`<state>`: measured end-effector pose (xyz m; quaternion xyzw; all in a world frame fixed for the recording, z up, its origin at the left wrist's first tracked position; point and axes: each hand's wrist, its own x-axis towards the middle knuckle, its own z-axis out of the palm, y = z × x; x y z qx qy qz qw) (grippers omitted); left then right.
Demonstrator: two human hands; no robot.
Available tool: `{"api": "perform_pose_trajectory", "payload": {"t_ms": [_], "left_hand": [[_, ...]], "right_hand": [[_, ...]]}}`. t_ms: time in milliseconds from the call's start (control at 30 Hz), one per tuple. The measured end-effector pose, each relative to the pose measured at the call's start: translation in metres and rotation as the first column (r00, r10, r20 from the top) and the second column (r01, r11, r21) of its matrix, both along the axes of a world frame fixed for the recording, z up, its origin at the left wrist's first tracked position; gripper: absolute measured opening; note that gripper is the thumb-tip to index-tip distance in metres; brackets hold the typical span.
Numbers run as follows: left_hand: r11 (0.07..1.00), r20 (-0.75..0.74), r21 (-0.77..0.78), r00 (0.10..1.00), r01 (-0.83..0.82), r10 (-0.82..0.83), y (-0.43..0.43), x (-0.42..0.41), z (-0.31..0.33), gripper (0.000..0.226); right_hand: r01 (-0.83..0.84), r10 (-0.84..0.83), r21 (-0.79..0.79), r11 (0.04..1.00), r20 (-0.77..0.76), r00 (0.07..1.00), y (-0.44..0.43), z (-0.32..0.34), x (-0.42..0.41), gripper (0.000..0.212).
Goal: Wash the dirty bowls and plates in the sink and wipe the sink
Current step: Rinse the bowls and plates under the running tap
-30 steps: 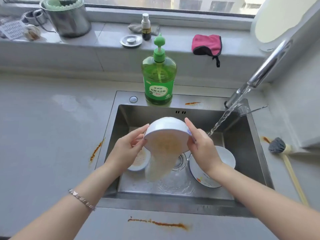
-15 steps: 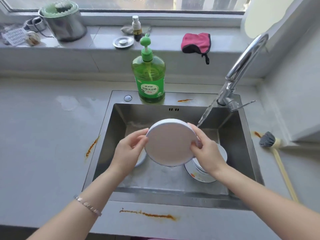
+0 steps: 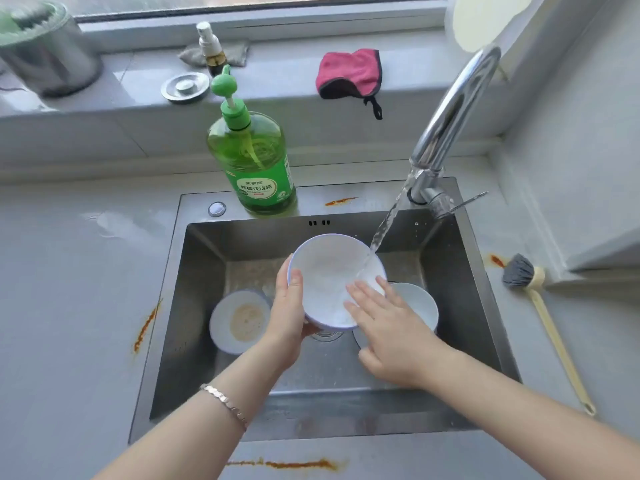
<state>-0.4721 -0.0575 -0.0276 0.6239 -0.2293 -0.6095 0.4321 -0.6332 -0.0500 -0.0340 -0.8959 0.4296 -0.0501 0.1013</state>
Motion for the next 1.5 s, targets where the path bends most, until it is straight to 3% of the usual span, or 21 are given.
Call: {"api": "perform_pose_trajectory", "payload": {"t_ms": [67, 133, 200, 300, 367, 400, 433, 533, 633, 733, 833, 933, 1000, 1067, 1133, 1200, 1267, 1333, 1400, 1500], "left_hand": [[0.998, 0.092, -0.047, 0.995, 0.031, -0.027, -0.003, -0.003, 0.0, 0.027], [0.991, 0.166, -0.122, 0.986, 0.044, -0.023, -0.007, -0.001, 0.001, 0.029], [0.981, 0.201, -0.185, 0.979, 0.054, -0.016, -0.011, 0.008, 0.0, 0.024], [0.982, 0.212, -0.163, 0.975, 0.095, -0.06, -0.014, 0.02, -0.003, 0.028], [0.987, 0.223, -0.147, 0.974, 0.062, -0.028, -0.013, 0.015, -0.002, 0.021], [0.989, 0.226, -0.147, 0.974, 0.03, 0.004, -0.013, 0.011, 0.0, 0.022], [0.988, 0.223, -0.152, 0.974, 0.004, 0.03, -0.014, 0.007, 0.0, 0.023], [0.985, 0.204, -0.17, 0.978, -0.015, 0.05, -0.014, 0.009, 0.001, 0.02], [0.993, 0.254, -0.038, 0.962, 0.111, -0.098, -0.017, 0.023, 0.011, 0.017], [0.96, 0.138, 0.157, 0.957, 0.233, -0.255, -0.03, 0.038, 0.03, 0.019], [0.991, 0.103, 0.112, 0.991, 0.077, -0.089, -0.029, 0.035, 0.034, 0.021], [0.984, 0.009, -0.016, 0.984, -0.178, 0.178, -0.004, 0.004, 0.022, 0.054], [0.928, -0.049, -0.005, 0.927, -0.373, 0.372, 0.006, -0.006, 0.016, 0.048], [0.913, -0.021, -0.004, 0.913, -0.408, 0.408, 0.003, 0.002, 0.012, 0.032], [0.97, 0.091, -0.048, 0.966, -0.237, 0.241, -0.002, 0.019, 0.011, 0.022], [1.0, 0.153, -0.017, 0.988, -0.013, 0.015, -0.006, 0.034, 0.017, 0.019], [0.972, 0.133, 0.075, 0.964, 0.221, -0.229, -0.011, 0.044, 0.026, 0.017], [0.907, 0.104, 0.125, 0.904, 0.402, -0.415, -0.016, 0.047, 0.034, 0.02], [0.856, 0.074, 0.14, 0.857, 0.498, -0.51, -0.019, 0.045, 0.038, 0.022], [0.814, 0.055, 0.169, 0.819, 0.556, -0.572, -0.023, 0.044, 0.039, 0.02]], "right_hand": [[-0.078, 0.065, 0.312, 0.947, 0.054, 0.996, 0.0, 0.009, 0.015, 0.068], [-0.173, 0.08, 0.443, 0.88, 0.222, 0.972, -0.002, 0.01, 0.024, 0.072], [-0.291, 0.232, 0.328, 0.899, 0.207, 0.95, -0.011, 0.005, 0.019, 0.071], [-0.326, 0.328, 0.05, 0.944, -0.031, 0.944, -0.038, -0.012, -0.007, 0.046], [-0.25, 0.252, 0.037, 0.968, -0.173, 0.952, -0.042, -0.007, 0.0, 0.044], [-0.175, 0.195, 0.118, 0.978, -0.188, 0.963, -0.038, -0.002, 0.011, 0.054], [-0.125, 0.157, 0.213, 0.969, -0.142, 0.977, -0.033, -0.002, 0.021, 0.063], [-0.284, 0.281, 0.289, 0.914, 0.051, 0.958, -0.02, -0.002, 0.026, 0.055], [-0.391, 0.392, -0.023, 0.92, 0.044, 0.919, -0.046, -0.01, -0.006, 0.038], [-0.437, 0.439, -0.102, 0.894, -0.007, 0.899, -0.061, -0.008, -0.022, 0.021], [-0.352, 0.365, -0.167, 0.921, 0.053, 0.93, -0.054, 0.0, -0.004, 0.022], [-0.155, 0.208, -0.219, 0.963, 0.249, 0.946, -0.035, 0.009, 0.023, 0.025], [-0.119, 0.184, -0.181, 0.976, 0.4, 0.898, -0.018, 0.009, 0.041, 0.038], [-0.166, 0.194, -0.101, 0.981, 0.454, 0.87, -0.008, 0.004, 0.046, 0.038], [-0.262, 0.273, -0.079, 0.962, 0.357, 0.893, -0.018, -0.005, 0.03, 0.028], [-0.416, 0.427, -0.102, 0.903, 0.116, 0.897, -0.038, -0.013, 0.005, 0.026], [-0.572, 0.568, -0.106, 0.813, -0.072, 0.82, -0.06, -0.009, -0.01, 0.032], [-0.684, 0.665, -0.154, 0.713, -0.161, 0.73, -0.08, -0.002, -0.009, 0.034], [-0.724, 0.681, -0.235, 0.648, -0.246, 0.69, -0.095, 0.002, -0.001, 0.04], [-0.709, 0.643, -0.308, 0.635, -0.298, 0.706, -0.102, 0.001, 0.005, 0.052]]}}
